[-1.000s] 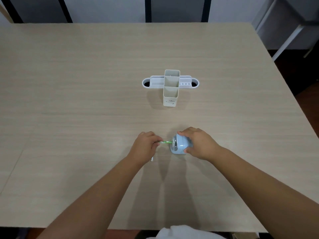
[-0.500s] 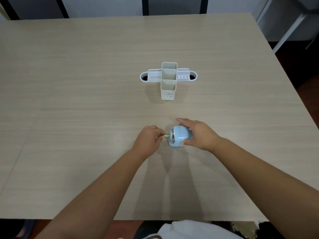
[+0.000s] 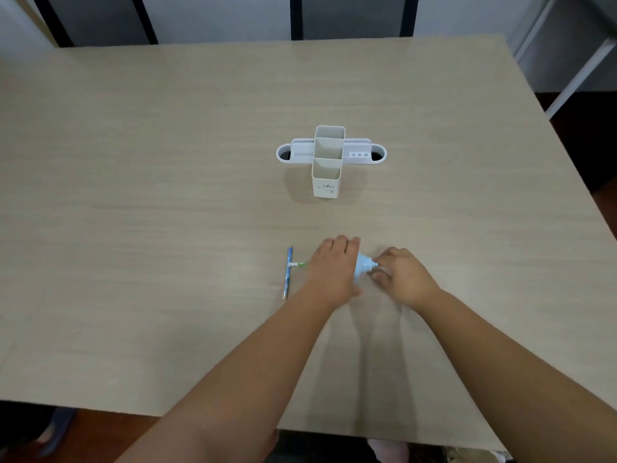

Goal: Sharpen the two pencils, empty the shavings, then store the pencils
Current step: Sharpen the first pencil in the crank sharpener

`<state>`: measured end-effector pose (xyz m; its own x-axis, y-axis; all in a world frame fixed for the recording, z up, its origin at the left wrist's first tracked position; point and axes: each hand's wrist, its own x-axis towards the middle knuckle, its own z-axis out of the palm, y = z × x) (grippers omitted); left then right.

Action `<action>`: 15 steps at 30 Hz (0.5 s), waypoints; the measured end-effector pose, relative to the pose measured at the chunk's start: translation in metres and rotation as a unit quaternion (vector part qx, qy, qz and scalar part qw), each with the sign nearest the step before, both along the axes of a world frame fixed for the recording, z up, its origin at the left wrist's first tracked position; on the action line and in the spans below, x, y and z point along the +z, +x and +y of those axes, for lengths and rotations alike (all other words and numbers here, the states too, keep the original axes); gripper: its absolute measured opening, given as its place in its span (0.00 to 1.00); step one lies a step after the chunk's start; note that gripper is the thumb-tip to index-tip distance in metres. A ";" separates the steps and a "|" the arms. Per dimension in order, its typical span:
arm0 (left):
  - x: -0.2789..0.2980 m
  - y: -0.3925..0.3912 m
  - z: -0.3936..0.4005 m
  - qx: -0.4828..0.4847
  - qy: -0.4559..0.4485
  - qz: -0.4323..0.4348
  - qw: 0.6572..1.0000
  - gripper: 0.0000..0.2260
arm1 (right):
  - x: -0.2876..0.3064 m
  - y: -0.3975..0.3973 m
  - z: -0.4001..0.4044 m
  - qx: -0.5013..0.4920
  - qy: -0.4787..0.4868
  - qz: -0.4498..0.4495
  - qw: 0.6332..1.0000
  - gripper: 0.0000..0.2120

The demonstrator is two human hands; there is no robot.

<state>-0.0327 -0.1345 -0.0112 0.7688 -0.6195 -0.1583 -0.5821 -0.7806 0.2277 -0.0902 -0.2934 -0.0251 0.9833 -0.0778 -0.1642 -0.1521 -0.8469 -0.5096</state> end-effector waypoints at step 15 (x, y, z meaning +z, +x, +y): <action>-0.019 0.005 0.000 0.022 -0.068 -0.062 0.996 0.34 | -0.002 -0.041 0.008 -0.036 0.170 -0.025 0.984 0.06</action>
<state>-0.0281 -0.1342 -0.0301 0.8044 -0.5937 0.0219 -0.5778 -0.7732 0.2612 -0.1316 -0.2858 -0.0266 0.9846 -0.0969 -0.1452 -0.1740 -0.6134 -0.7704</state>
